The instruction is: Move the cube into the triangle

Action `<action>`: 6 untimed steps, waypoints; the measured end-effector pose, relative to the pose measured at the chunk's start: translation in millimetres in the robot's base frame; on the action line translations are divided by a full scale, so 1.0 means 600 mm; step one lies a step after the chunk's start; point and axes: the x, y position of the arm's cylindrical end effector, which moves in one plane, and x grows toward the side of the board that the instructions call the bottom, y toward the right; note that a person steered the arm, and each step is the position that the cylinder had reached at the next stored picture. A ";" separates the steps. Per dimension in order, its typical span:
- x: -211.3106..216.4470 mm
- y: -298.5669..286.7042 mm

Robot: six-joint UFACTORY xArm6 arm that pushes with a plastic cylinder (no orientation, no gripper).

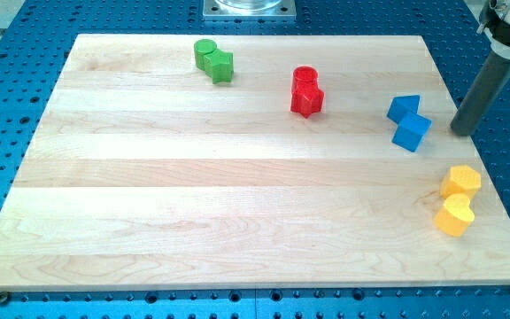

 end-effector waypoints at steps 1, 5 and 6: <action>0.000 0.000; -0.006 -0.004; -0.022 -0.015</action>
